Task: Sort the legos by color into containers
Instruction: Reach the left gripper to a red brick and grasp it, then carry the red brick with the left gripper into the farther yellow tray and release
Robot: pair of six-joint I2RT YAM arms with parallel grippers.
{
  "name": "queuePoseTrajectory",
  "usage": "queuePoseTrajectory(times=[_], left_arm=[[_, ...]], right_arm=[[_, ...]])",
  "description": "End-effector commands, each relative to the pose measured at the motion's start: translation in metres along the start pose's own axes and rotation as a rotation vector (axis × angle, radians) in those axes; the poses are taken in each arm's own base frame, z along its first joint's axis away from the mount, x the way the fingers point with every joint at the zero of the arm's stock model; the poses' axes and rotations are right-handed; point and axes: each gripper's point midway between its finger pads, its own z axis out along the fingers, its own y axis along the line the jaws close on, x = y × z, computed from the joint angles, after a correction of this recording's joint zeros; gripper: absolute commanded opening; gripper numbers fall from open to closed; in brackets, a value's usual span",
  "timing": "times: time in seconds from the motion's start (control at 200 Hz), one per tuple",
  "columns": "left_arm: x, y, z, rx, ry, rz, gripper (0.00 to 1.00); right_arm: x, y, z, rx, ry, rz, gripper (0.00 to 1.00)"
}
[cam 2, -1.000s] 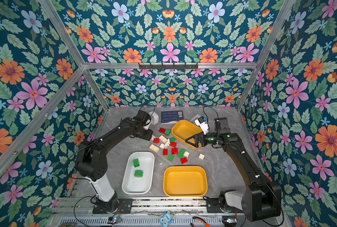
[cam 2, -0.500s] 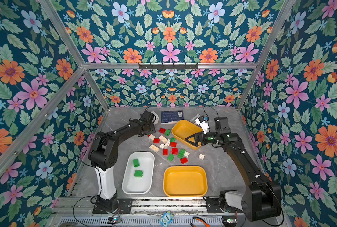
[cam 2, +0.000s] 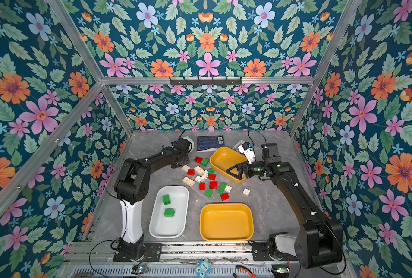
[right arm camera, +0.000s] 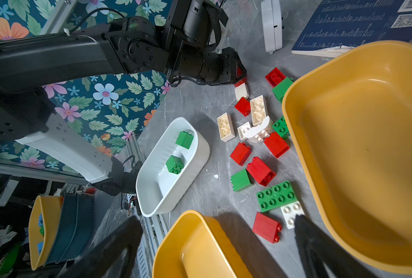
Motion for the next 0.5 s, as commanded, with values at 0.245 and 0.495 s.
queuePoseTrajectory(times=[0.245,0.495], left_arm=[[-0.023,0.000,-0.037,0.015,-0.048,0.083,0.28],[-0.021,-0.050,-0.113,0.253,-0.038,0.246,0.29]], right_arm=[[0.000,0.004,-0.002,-0.003,0.002,-0.007,0.99],[-0.002,0.003,-0.003,-0.016,-0.024,0.010,0.99]])
